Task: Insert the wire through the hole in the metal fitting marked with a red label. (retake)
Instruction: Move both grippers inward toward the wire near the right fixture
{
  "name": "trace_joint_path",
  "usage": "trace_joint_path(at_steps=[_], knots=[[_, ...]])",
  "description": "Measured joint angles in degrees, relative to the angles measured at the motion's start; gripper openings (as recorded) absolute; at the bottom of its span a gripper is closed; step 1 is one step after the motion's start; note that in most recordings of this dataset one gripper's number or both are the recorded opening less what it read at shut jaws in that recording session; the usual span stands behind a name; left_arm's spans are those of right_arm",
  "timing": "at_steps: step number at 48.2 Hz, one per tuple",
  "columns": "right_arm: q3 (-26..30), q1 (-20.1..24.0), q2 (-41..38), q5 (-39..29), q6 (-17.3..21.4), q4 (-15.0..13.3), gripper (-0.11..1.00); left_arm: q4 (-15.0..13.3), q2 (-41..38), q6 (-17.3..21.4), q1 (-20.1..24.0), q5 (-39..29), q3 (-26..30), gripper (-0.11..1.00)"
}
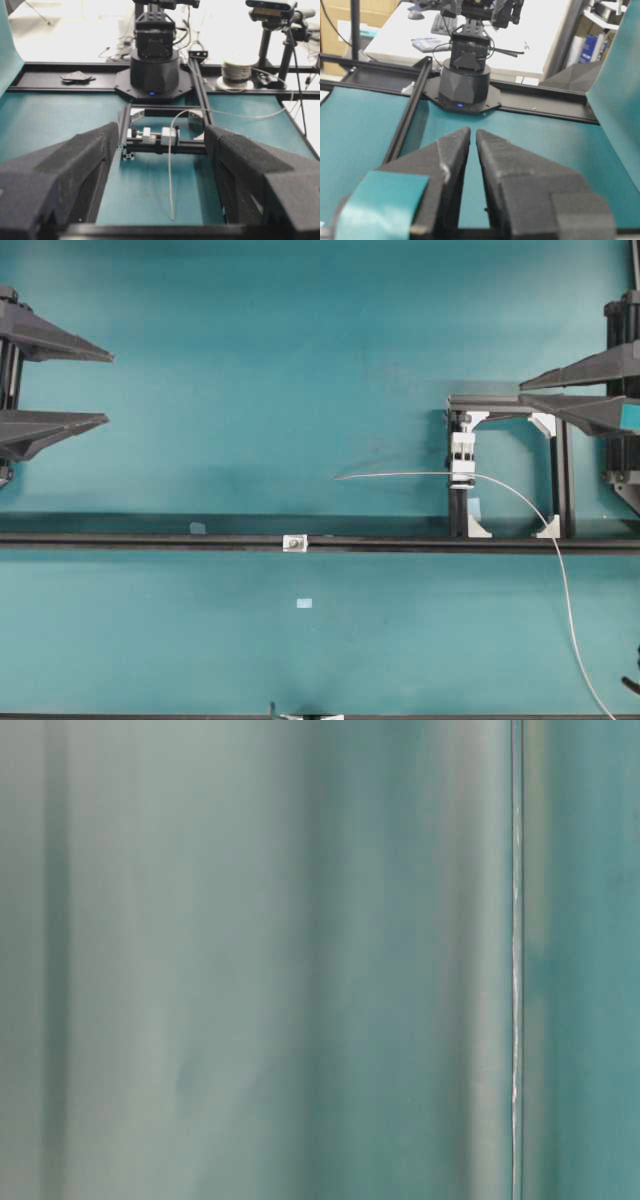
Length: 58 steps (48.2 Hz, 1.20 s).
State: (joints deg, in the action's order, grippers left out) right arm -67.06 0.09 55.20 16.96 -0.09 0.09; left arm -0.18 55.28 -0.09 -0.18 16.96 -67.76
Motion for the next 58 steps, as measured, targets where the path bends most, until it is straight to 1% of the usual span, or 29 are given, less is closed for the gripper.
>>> trace_joint_path(at_steps=[1, 2, 5, 7, 9, 11, 13, 17, 20, 22, 26, 28, 30, 31, 33, 35, 36, 38, 40, 50, 58], knots=[[-0.1, 0.1, 0.0, 0.0, 0.1, 0.0, 0.24, -0.1, 0.0, 0.0, 0.0, 0.1, 0.0, 0.24], [-0.3, 0.1, 0.0, 0.0, 0.3, 0.0, 0.21, -0.4, 0.1, 0.4, 0.0, 0.3, -0.1, 0.21], [-0.9, 0.1, 0.0, 0.0, 1.0, 0.0, 0.09, -1.1, 0.1, -0.1, 0.0, 0.5, -0.3, 0.09], [-1.1, 0.1, -0.1, 0.0, 1.7, 0.0, 0.03, -1.2, 0.1, 0.0, 0.0, 0.7, -0.3, 0.02], [-1.2, 0.1, 0.0, 0.0, 2.8, 0.1, 0.0, -1.4, 0.1, 0.1, 0.0, 0.7, -0.3, -0.03], [-1.3, 0.1, -0.2, 0.0, 4.0, 0.1, 0.0, -1.3, -0.1, 0.2, 0.0, 0.8, -0.4, -0.06], [-1.3, 0.1, -0.4, 0.0, 5.2, 0.1, 0.0, -1.4, -0.4, 0.2, 0.0, 0.8, -0.4, -0.07], [-1.5, 0.2, -1.0, 0.0, 6.7, 0.0, 0.01, -1.4, -1.1, 0.2, 0.0, 0.8, -0.8, 0.01], [-1.7, 0.2, -1.5, 0.0, 7.0, 0.1, 0.02, -1.4, -1.9, 0.3, 0.0, 0.8, -1.1, 0.12], [-1.9, 0.2, -1.8, 0.0, 7.0, 0.1, 0.07, -1.3, -2.4, 0.3, 0.0, 0.9, -1.3, 0.21], [-2.5, 0.1, -2.1, 0.0, 7.1, 0.1, 0.27, -1.4, -2.8, 0.4, 0.0, 0.9, -1.8, 0.45], [-2.6, 0.2, -2.1, -0.1, 7.1, 0.1, 0.39, -1.4, -2.9, 0.4, -0.1, 0.8, -2.0, 0.59], [-2.8, 0.2, -2.3, 0.0, 7.2, 0.1, 0.52, -1.4, -2.9, 0.4, 0.0, 0.8, -2.1, 0.69], [-2.8, 0.2, -2.3, 0.0, 7.2, 0.1, 0.58, -1.4, -2.9, 0.4, -0.1, 0.8, -2.2, 0.7], [-2.9, 0.2, -2.3, -0.1, 7.2, 0.1, 0.7, -1.3, -2.9, 0.4, -0.1, 0.8, -2.2, 0.7], [-2.9, 0.2, -2.3, -0.1, 7.2, 0.0, 0.79, -1.4, -2.9, 0.4, 0.0, 0.8, -2.4, 0.7], [-3.0, 0.1, -2.4, 0.0, 7.2, 0.1, 0.8, -1.4, -3.0, 0.4, 0.0, 0.8, -2.5, 0.7], [-3.2, 0.2, -2.5, 0.0, 7.2, 0.1, 0.75, -1.4, -3.2, 0.4, 0.0, 0.8, -2.5, 0.7], [-3.3, 0.2, -2.9, -0.1, 7.2, 0.1, 0.72, -1.4, -3.4, 0.4, 0.0, 0.8, -2.7, 0.7], [-3.5, 0.2, -7.9, -0.9, 8.1, 0.0, 0.73, -1.4, -7.3, 0.2, -0.1, 0.7, -3.5, 0.7], [-2.5, 0.2, -14.3, -2.1, 9.3, 0.1, 0.73, -1.4, -11.0, 0.2, 0.0, 0.7, -3.5, 0.7]])
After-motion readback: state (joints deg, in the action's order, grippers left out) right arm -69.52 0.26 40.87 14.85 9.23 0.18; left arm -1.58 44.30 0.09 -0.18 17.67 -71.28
